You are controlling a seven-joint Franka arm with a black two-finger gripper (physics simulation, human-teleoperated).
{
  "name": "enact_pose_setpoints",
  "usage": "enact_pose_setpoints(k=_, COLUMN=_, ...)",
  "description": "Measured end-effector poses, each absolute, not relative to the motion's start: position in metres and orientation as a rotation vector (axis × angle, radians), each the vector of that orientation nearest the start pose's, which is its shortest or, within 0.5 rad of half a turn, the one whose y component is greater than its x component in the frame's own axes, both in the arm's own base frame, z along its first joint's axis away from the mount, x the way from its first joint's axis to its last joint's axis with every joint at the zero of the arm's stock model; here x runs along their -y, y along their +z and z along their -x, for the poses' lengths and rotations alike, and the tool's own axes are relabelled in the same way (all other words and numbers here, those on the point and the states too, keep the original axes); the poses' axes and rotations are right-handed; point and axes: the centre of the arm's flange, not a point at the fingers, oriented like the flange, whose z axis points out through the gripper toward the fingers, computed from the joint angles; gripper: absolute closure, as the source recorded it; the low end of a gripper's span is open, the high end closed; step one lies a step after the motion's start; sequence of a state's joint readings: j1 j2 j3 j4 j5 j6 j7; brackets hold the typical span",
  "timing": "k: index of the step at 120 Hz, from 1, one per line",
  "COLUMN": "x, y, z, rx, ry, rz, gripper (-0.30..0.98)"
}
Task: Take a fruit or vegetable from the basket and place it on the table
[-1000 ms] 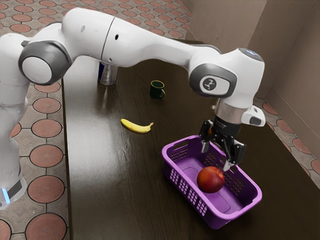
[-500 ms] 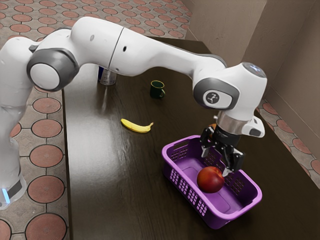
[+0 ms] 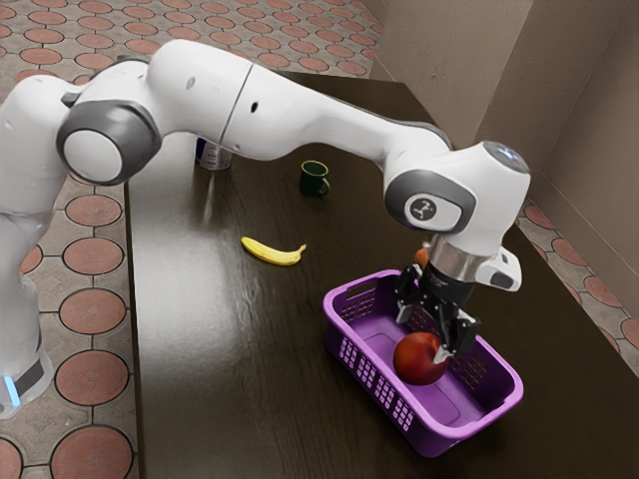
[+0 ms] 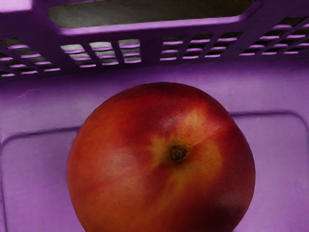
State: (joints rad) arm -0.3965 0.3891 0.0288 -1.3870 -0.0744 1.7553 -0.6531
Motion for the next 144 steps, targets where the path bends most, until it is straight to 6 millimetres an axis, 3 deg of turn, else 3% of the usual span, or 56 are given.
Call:
enact_pose_setpoints(k=17, x=0.246, y=0.486, z=-0.629, rx=0.464, ry=0.075, rz=3.148, gripper=0.0)
enact_pose_setpoints(k=40, x=0.253, y=0.467, z=-0.637, rx=0.423, ry=0.101, rz=3.145, gripper=0.0)
enact_pose_setpoints(k=81, x=0.247, y=0.441, z=-0.647, rx=0.404, ry=0.149, rz=3.132, gripper=0.0)
enact_pose_setpoints(k=117, x=0.25, y=0.436, z=-0.647, rx=0.376, ry=0.149, rz=3.134, gripper=0.27)
enact_pose_setpoints(k=127, x=0.252, y=0.451, z=-0.643, rx=0.36, ry=0.11, rz=3.144, gripper=0.42)
enact_pose_setpoints(k=144, x=0.267, y=0.519, z=-0.618, rx=0.298, ry=-0.021, rz=3.187, gripper=0.44)
